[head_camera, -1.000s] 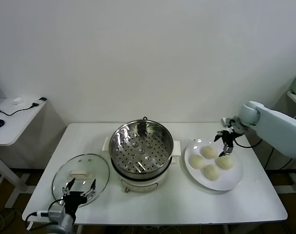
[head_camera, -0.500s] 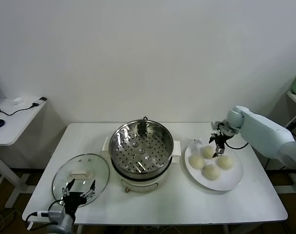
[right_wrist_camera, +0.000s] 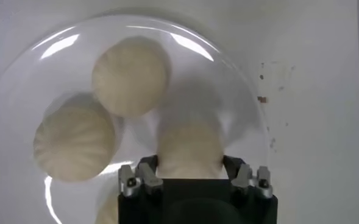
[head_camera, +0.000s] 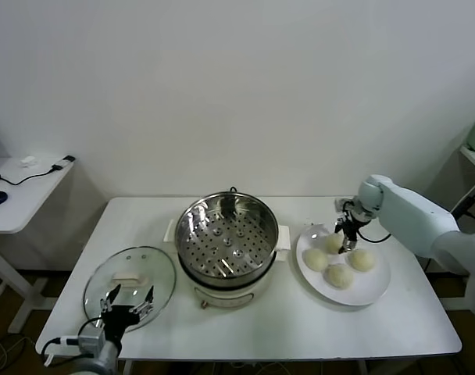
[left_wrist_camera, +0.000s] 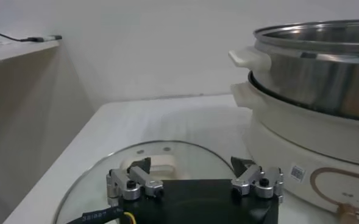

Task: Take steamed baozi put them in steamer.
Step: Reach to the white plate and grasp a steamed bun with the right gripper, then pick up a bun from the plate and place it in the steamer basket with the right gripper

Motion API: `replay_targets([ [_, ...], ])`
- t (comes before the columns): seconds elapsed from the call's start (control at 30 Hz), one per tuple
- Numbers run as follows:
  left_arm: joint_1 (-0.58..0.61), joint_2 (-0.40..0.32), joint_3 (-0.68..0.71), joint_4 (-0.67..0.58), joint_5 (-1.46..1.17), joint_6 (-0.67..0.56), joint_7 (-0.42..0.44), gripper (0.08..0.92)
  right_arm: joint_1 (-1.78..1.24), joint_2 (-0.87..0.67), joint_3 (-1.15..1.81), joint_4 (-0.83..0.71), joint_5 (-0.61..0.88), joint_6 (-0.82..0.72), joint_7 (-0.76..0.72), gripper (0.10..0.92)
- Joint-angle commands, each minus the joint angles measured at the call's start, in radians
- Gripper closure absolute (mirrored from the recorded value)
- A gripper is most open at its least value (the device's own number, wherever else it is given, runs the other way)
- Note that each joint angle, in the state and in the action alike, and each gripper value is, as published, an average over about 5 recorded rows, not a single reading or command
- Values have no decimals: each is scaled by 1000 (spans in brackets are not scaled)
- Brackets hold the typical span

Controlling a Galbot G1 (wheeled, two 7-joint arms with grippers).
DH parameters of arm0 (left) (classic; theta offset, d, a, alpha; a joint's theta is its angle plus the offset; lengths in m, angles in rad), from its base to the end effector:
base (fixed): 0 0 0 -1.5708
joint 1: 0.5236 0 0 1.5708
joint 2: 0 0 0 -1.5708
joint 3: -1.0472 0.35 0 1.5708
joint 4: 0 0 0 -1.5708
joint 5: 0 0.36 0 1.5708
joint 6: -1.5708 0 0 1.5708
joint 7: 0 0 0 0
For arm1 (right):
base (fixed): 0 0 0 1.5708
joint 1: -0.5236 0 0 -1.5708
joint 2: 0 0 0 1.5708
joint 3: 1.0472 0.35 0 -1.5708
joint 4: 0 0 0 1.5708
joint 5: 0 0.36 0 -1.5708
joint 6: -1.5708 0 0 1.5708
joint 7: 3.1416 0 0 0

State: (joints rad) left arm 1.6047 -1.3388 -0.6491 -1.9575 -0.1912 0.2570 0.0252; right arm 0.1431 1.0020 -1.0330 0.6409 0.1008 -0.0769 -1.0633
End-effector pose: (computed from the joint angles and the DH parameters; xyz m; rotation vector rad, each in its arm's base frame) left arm 0.1755 0.0899 -0.3438 0.0071 -2.7289 -0.0894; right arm 0.6083 -0.1626 -0.2400 1.1803 -1.4012 1.2138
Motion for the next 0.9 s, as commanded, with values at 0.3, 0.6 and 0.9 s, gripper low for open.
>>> replay_targets([
  [0.3,16,3,5,-49,6,-2,0,177,441,-97,-326,350,231,55,-35,363],
  [0.6,26,14,7,-74,7,1,-1,177,840,100,-477,558,404,290,-64,364],
  [0.9,32,21,8,-72,6,-2,-4,177,724,297,-491,637,263,592,-21,364],
])
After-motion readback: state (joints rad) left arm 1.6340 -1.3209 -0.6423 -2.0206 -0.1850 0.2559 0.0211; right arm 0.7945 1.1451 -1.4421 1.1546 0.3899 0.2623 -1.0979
